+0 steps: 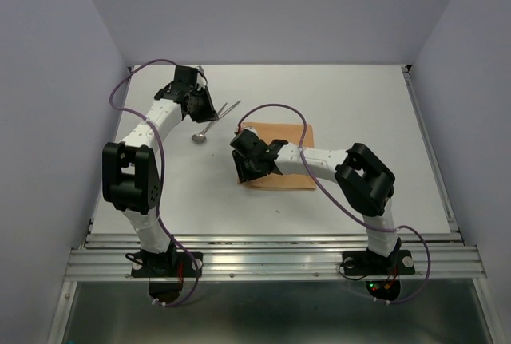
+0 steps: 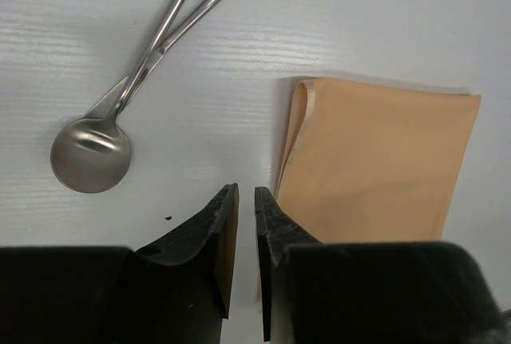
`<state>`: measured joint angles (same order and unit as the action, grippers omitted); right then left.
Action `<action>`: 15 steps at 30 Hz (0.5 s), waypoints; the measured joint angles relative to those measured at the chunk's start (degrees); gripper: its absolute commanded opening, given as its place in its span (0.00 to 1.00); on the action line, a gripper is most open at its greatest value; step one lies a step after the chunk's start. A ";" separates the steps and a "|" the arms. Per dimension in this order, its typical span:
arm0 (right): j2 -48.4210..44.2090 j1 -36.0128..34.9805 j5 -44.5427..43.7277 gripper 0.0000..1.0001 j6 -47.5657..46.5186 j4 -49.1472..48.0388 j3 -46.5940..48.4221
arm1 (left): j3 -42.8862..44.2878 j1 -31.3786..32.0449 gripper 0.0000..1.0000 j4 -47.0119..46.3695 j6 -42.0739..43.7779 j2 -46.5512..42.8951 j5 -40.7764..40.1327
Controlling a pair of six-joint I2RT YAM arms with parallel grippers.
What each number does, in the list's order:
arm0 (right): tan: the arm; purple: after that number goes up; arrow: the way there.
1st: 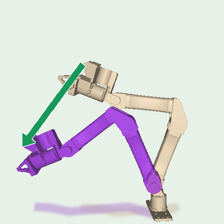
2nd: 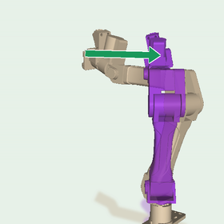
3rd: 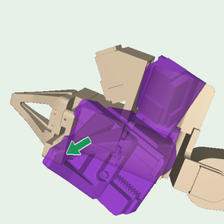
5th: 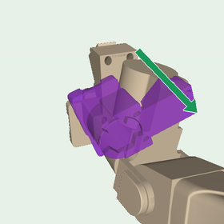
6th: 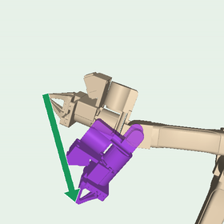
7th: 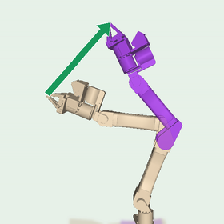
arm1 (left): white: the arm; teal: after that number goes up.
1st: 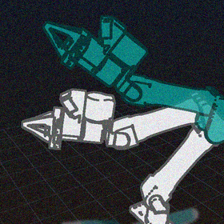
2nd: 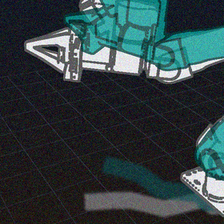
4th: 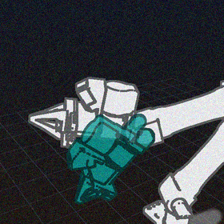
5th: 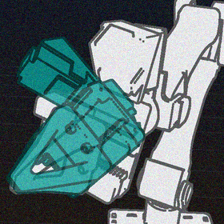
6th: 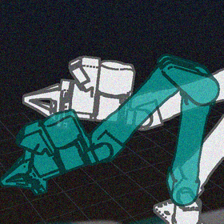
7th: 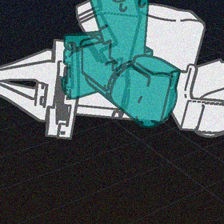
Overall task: Fold the napkin into a case and place the utensils inside
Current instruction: Pick up the top corner of the square-folded napkin from the center of the board.
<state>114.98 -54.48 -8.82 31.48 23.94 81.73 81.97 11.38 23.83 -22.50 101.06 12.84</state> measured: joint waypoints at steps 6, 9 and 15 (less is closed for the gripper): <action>0.04 -0.26 -0.02 0.47 -0.28 -0.15 0.55 | 0.00 0.00 0.26 0.00 0.00 0.00 0.00; 0.28 -0.44 0.02 0.47 -0.42 -0.20 0.79 | 0.00 0.00 0.26 0.00 0.00 0.00 0.00; 0.83 -0.98 0.07 0.47 -0.50 -0.17 0.96 | -0.02 0.00 0.26 0.00 0.00 0.00 0.00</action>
<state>115.81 -55.46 -8.75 30.98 23.77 82.70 81.95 11.38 23.83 -22.50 101.06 12.84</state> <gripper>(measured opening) 0.473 0.262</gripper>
